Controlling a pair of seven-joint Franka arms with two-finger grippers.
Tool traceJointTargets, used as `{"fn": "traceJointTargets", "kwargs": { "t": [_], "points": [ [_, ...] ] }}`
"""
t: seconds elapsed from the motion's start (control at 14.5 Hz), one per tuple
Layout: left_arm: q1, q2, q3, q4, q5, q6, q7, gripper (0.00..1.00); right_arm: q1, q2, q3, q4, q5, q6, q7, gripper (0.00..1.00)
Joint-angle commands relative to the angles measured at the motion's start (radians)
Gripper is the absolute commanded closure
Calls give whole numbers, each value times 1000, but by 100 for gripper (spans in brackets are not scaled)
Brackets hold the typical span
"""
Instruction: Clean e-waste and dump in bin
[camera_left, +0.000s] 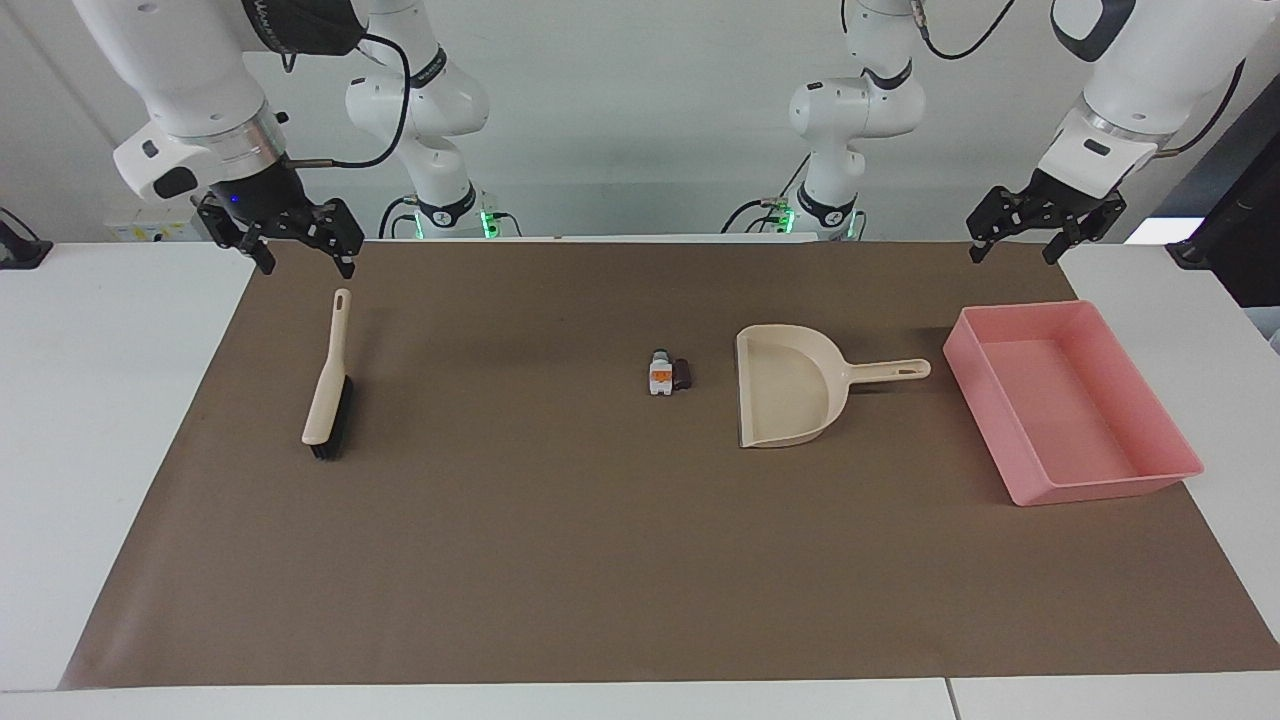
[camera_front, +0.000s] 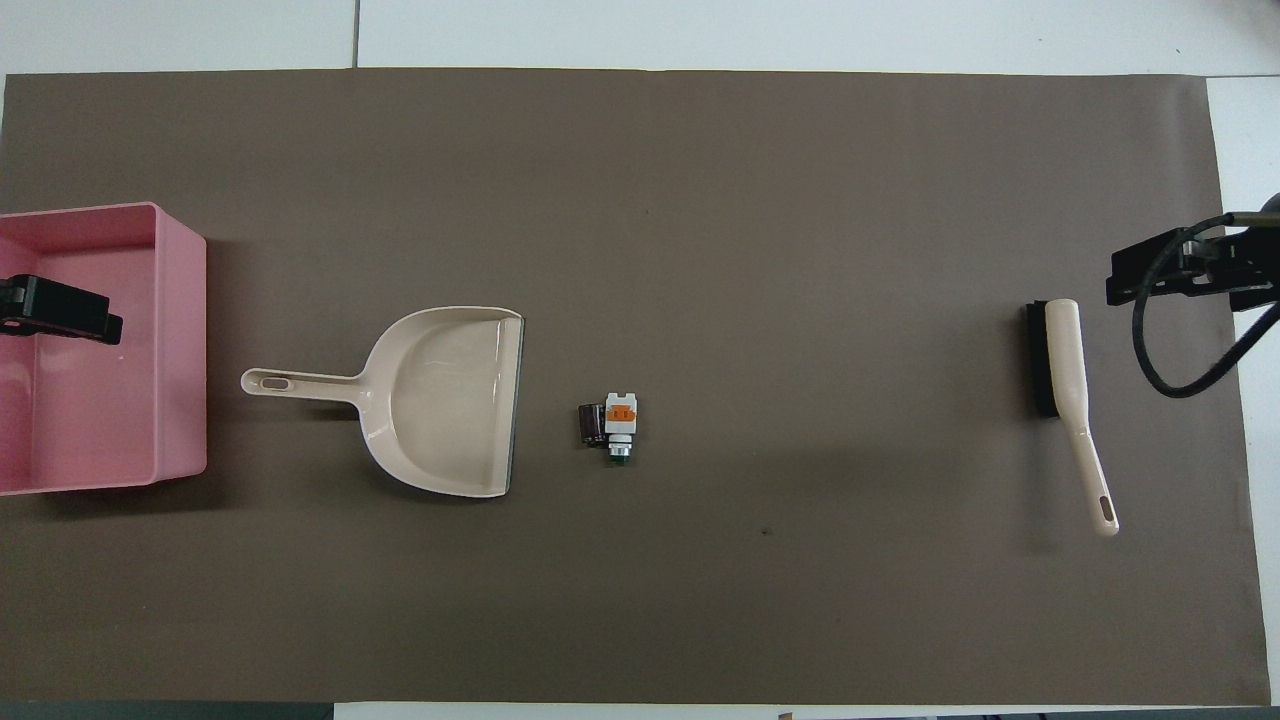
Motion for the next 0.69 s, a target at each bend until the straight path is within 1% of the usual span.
{"fn": "traceJointTargets", "kwargs": {
  "t": [0.0,0.48,0.62],
  "points": [
    [-11,-41,7,-51,15,7,-15,0,-12,-12,11,-6,8,-8,7,1],
    [-10,-44,7,-53,18,7,-19,0,-12,-15,10,-16,6,-8,3,1],
    [-8,-42,7,-53,18,12,-19,0,-12,-32,11,-54,6,15,3,1]
  ]
}}
